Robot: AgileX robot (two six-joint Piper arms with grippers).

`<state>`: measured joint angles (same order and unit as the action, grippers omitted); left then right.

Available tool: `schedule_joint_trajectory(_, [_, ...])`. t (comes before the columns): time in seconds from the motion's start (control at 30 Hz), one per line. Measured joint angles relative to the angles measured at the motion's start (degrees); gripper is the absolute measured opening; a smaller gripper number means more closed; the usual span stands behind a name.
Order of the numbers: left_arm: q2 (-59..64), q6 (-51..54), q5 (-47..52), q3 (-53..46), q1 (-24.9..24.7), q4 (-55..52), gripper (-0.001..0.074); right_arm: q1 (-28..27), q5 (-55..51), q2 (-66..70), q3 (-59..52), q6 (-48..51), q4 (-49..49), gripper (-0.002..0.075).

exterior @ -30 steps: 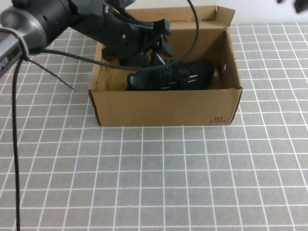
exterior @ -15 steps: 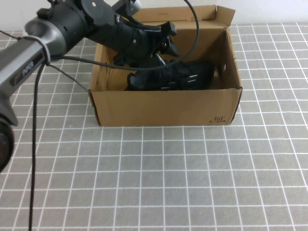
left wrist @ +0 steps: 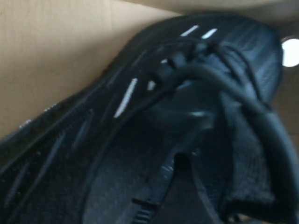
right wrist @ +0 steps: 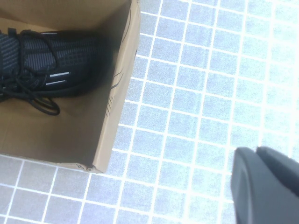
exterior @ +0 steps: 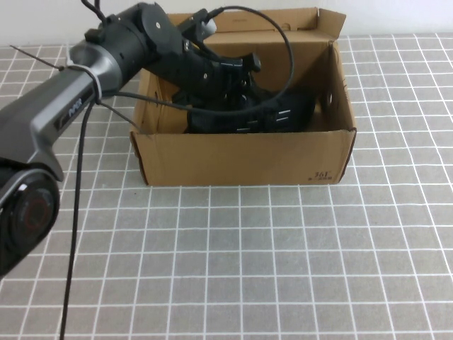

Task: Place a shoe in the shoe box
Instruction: Place the shoe in the shoe box

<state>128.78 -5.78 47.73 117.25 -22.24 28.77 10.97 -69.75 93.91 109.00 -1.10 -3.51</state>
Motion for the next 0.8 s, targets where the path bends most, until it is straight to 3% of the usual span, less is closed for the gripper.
schedule_joint_trajectory(0.2, [2.0, 0.0, -2.3, 0.0, 0.0, 0.4, 0.0447, 0.0, 0.0, 0.0, 0.0, 0.0, 0.1, -0.0016])
schedule_joint_trajectory(0.47, [2.4, 0.0, -5.4, 0.0, 0.0, 2.4, 0.0382, 0.0, 0.0, 0.0, 0.0, 0.3, 0.2, -0.0016])
schedule_joint_trajectory(0.57, [2.9, 0.3, -5.8, 0.0, 0.0, 3.5, 0.0318, 0.0, 0.0, 0.0, 0.0, 0.6, 0.2, -0.0016])
schedule_joint_trajectory(0.8, [3.3, 15.0, -7.0, 0.0, 0.0, 10.4, 0.0053, 0.0, 0.1, 0.0, -0.1, 1.7, 1.6, -0.0016])
